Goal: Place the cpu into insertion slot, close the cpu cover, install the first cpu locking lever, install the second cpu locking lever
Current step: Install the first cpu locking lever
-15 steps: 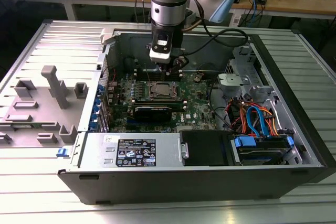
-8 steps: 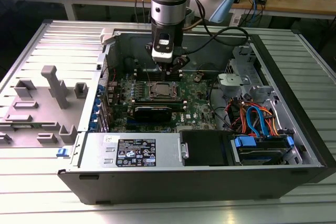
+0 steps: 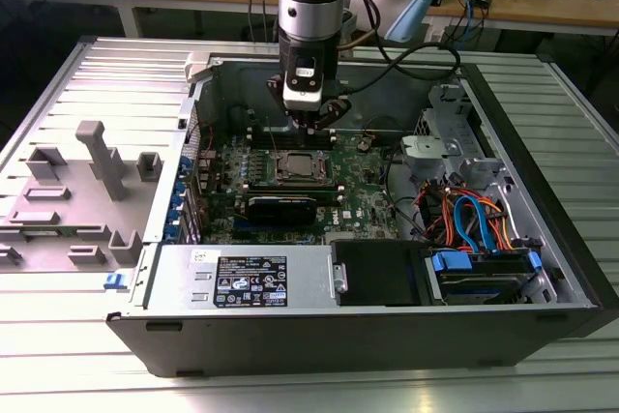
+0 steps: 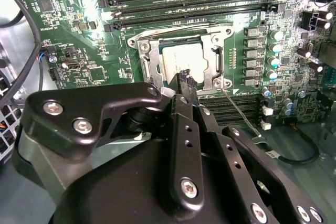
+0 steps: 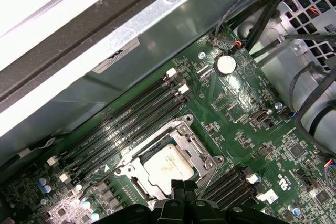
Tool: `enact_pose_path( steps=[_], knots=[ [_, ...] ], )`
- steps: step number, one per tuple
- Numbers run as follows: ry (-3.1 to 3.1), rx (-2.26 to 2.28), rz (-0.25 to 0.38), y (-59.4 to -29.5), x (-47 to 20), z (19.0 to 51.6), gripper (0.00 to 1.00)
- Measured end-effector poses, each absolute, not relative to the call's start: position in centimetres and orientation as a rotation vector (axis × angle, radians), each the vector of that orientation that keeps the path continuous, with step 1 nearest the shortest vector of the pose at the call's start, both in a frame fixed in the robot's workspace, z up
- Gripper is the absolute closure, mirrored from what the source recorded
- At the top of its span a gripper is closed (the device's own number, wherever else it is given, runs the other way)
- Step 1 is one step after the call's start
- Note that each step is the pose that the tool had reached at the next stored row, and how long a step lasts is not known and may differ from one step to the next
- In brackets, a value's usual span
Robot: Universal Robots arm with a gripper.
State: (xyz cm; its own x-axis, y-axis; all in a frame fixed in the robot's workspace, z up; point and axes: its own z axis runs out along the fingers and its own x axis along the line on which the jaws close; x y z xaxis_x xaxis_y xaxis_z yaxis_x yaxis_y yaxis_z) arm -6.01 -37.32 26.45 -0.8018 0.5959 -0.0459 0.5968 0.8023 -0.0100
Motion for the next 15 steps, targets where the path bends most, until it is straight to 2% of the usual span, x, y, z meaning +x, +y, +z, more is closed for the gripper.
enact_pose_path(
  steps=[15],
  knots=[
    [2.945, 0.972, -0.037, -37.32, -6.01, 27.23, 0.89]
  ],
)
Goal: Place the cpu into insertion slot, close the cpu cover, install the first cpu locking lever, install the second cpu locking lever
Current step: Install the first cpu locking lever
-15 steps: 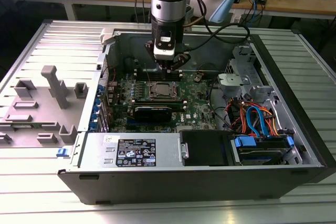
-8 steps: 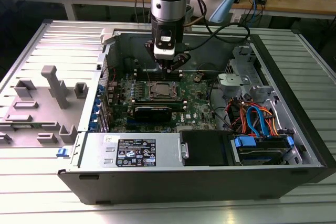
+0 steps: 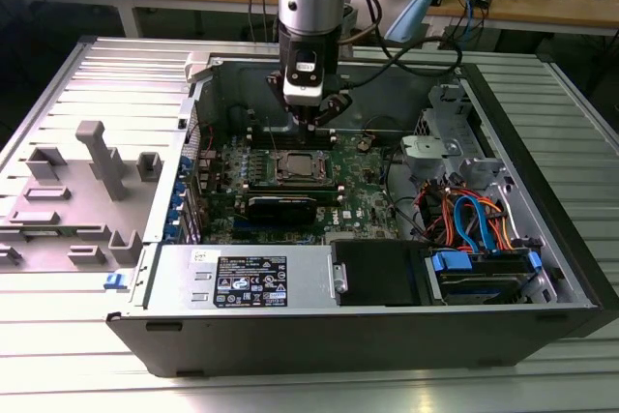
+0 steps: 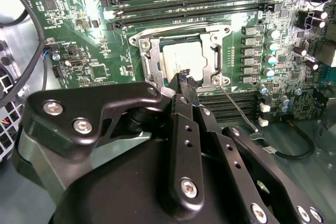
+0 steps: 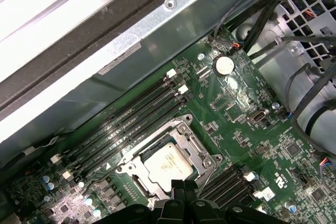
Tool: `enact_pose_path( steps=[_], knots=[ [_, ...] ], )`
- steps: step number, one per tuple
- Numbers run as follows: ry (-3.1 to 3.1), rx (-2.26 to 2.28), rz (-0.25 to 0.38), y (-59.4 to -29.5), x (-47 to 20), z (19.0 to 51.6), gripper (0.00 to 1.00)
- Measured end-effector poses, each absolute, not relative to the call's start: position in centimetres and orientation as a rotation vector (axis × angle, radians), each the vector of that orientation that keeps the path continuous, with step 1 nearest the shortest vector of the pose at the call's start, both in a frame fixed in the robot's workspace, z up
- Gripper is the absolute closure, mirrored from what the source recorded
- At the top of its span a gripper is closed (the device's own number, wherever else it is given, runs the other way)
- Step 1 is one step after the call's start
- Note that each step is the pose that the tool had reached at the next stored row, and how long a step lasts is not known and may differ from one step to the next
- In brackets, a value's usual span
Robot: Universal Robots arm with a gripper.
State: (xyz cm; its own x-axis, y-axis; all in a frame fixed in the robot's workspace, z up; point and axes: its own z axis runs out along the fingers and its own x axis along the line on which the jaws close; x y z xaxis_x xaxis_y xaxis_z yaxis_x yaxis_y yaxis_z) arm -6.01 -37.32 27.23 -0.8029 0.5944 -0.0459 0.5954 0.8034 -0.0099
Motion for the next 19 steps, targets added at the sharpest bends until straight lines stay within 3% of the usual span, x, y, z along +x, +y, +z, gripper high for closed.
enact_pose_path(
  steps=[19],
  knots=[
    [2.997, 0.794, -0.029, -37.32, -6.07, 27.83, 0.89]
  ],
)
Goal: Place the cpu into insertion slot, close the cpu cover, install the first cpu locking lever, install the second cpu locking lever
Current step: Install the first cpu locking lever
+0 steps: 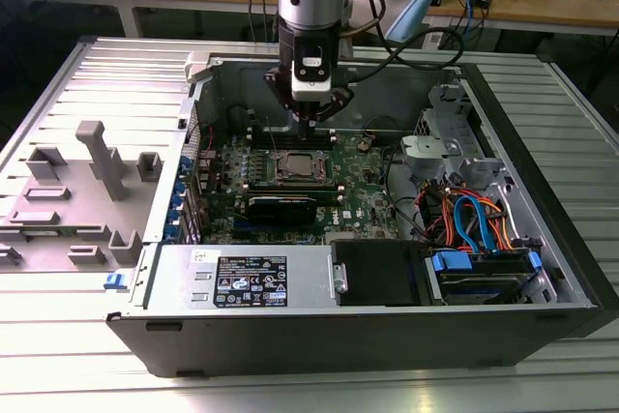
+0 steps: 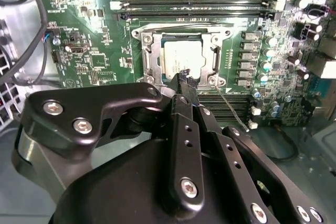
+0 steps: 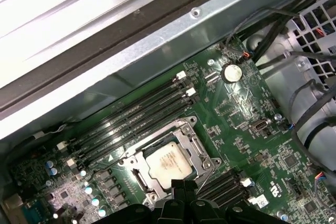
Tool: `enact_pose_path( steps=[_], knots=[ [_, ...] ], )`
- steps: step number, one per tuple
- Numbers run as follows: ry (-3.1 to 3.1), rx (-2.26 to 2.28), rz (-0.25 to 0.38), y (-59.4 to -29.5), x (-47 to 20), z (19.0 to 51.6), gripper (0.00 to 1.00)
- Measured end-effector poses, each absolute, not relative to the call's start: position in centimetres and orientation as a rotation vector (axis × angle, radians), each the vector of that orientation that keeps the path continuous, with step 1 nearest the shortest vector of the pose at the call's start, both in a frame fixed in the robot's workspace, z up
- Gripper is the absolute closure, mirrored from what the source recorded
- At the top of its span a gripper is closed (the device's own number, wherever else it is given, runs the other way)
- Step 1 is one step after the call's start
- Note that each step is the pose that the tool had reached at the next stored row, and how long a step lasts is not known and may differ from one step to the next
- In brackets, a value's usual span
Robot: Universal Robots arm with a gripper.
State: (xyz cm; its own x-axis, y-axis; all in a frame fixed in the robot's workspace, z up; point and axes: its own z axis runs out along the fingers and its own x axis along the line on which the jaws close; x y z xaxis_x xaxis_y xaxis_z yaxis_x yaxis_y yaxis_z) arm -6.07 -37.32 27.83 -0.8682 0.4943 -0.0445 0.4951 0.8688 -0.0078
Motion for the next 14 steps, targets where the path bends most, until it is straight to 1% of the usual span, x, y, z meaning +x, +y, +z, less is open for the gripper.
enact_pose_path(
  steps=[14],
  knots=[
    [3.001, 0.779, -0.029, -37.32, -6.08, 27.83, 0.89]
  ],
)
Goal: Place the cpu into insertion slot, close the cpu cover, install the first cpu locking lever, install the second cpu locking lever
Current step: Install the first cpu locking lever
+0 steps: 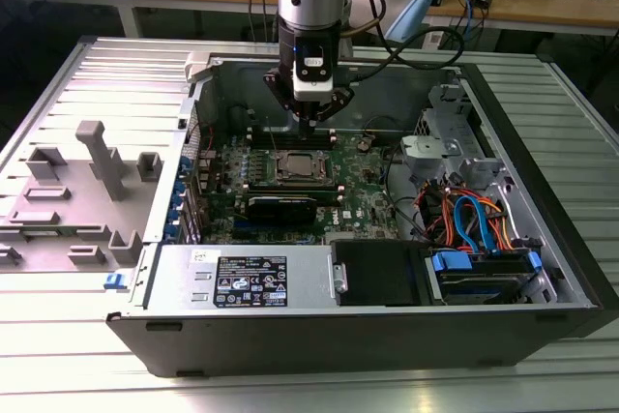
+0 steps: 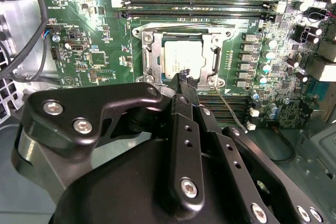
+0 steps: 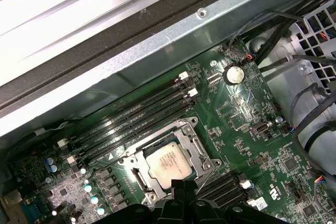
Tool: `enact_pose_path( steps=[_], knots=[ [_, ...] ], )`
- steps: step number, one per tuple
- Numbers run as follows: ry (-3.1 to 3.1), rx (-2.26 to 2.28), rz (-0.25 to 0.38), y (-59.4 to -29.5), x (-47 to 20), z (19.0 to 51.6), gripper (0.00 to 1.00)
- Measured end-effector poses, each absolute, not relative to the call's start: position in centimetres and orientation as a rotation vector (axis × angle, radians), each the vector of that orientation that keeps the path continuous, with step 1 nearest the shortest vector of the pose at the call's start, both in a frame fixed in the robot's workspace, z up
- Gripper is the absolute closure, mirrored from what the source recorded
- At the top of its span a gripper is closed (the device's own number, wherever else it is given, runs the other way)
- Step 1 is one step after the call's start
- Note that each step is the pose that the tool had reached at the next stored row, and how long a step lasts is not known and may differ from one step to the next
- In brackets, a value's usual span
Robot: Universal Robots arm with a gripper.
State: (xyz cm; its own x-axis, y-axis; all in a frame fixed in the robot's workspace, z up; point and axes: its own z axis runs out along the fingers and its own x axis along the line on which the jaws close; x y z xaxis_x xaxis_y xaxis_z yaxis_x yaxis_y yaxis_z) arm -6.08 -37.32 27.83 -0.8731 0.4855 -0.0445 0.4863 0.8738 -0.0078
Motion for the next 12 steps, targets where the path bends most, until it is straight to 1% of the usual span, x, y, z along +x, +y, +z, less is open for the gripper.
enact_pose_path(
  steps=[4, 9, 12],
  knots=[
    [3.007, 0.754, -0.028, -37.32, -6.08, 27.83, 0.89],
    [3.052, 0.535, -0.024, -37.32, -6.08, 27.83, 0.89],
    [3.056, 0.513, -0.023, -37.32, -6.08, 27.95, 0.89]
  ],
)
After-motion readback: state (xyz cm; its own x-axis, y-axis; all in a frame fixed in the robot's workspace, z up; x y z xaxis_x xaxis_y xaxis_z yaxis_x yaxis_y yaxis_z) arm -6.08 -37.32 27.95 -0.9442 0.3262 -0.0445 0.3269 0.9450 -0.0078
